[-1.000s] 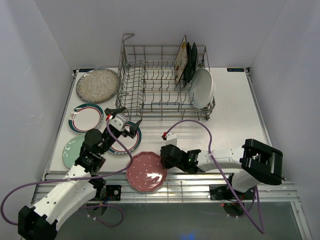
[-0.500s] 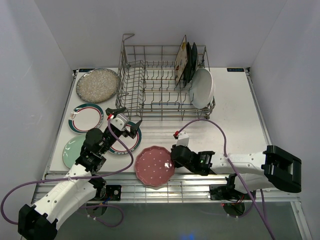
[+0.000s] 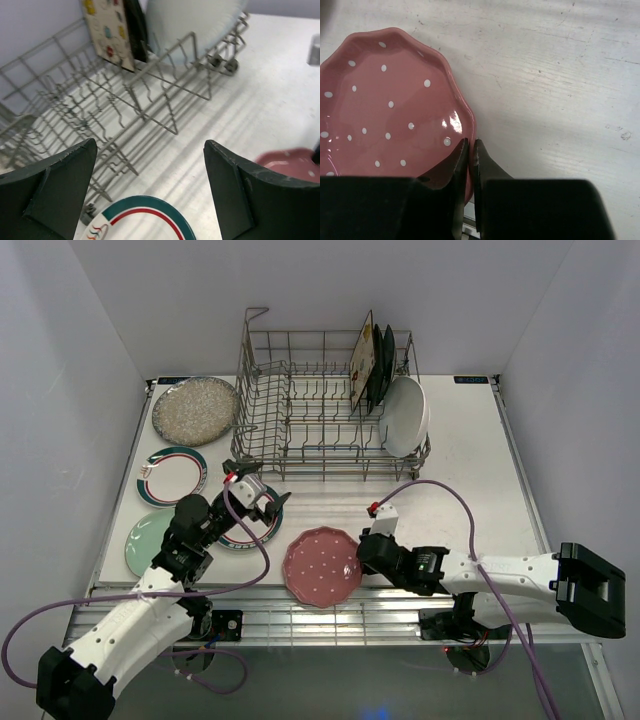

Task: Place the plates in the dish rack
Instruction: Pick up the plate from the corner of the board.

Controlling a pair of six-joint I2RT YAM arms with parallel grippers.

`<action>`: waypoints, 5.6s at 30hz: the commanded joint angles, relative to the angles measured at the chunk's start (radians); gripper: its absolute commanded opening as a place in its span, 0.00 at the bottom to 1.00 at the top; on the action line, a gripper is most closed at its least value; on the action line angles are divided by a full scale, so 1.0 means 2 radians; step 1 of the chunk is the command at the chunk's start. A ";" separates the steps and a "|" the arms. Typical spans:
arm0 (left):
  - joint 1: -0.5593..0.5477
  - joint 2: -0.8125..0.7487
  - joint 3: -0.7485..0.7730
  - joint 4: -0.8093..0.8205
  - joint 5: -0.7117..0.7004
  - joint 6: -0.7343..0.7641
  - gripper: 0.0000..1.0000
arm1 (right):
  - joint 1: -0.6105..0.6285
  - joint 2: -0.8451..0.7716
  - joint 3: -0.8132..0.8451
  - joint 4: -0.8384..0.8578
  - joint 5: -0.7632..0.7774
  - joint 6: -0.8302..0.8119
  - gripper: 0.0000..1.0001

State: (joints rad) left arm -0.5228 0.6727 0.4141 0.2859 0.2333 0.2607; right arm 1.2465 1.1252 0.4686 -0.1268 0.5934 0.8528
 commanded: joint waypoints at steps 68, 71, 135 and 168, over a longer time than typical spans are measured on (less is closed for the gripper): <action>-0.285 0.110 -0.064 -0.020 0.094 0.128 0.98 | -0.050 -0.020 0.076 -0.053 0.012 0.189 0.08; -0.290 0.118 -0.064 -0.019 0.090 0.132 0.98 | -0.053 -0.028 0.072 -0.053 0.013 0.197 0.08; -0.331 0.194 -0.060 0.013 0.009 0.150 0.00 | -0.053 -0.056 0.081 -0.053 -0.007 0.251 0.08; -0.331 0.161 -0.034 -0.032 0.021 0.116 0.00 | -0.053 -0.149 0.011 -0.055 0.040 0.219 0.61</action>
State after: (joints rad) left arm -1.1835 1.0374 0.2867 0.1795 0.2554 0.5049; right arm 1.1343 0.8738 0.5121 -0.2546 0.6037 1.3125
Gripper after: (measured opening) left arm 0.103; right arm 0.604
